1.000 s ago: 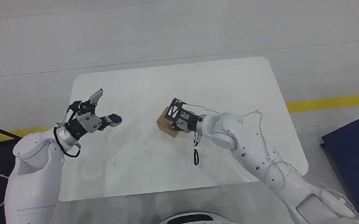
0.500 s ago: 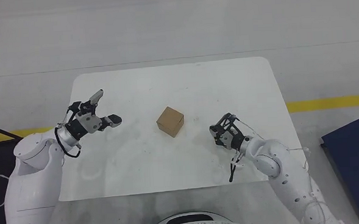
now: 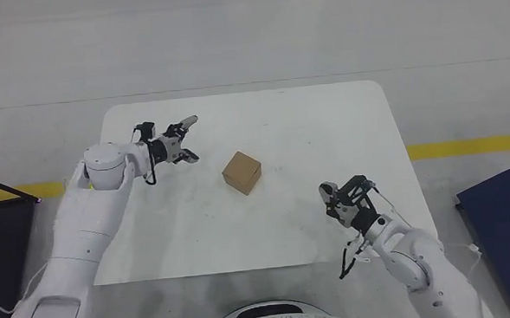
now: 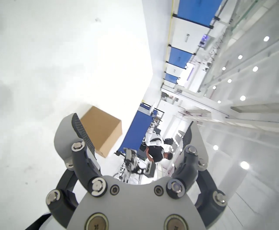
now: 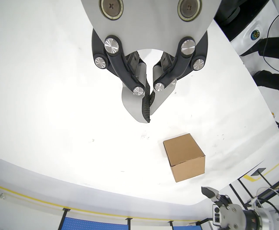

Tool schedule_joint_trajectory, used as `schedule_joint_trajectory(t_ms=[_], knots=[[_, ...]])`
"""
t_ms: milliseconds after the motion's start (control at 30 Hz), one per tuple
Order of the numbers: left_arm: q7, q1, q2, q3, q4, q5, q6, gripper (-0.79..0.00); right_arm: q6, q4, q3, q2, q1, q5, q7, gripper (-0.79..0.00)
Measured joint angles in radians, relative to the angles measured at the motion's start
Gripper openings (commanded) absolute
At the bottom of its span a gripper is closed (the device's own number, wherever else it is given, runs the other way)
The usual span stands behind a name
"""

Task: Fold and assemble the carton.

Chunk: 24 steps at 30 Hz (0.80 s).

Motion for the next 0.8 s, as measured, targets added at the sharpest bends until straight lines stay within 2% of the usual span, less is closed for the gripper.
schedule_joint_trajectory(t_ms=[133,300,467,533,633,800], knots=[[0.014,-0.101,-0.054,0.141,0.122,-0.059,0.003,0.0,0.013,-0.03,0.017,0.001,-0.07,-0.017,-0.05,-0.785],[-0.061,-0.183,-0.127,0.313,0.221,-0.123,-0.009,0.0,0.007,-0.02,0.005,0.001,-0.059,-0.016,-0.06,-0.785],[-0.104,-0.222,-0.176,0.359,0.306,-0.253,-0.042,0.0,-0.019,-0.004,-0.026,0.0,0.004,-0.012,-0.046,-0.785],[-0.109,-0.237,-0.182,0.351,0.338,-0.277,-0.06,0.0,-0.034,0.015,-0.045,-0.001,0.043,-0.007,-0.033,-0.785],[-0.128,-0.252,-0.174,0.322,0.368,-0.279,-0.083,0.0,-0.059,0.073,-0.09,-0.004,0.12,-0.004,0.003,-0.785],[-0.18,-0.225,-0.128,0.221,0.338,-0.258,-0.114,0.0,-0.074,0.244,-0.199,-0.022,0.314,0.031,0.047,-0.785]])
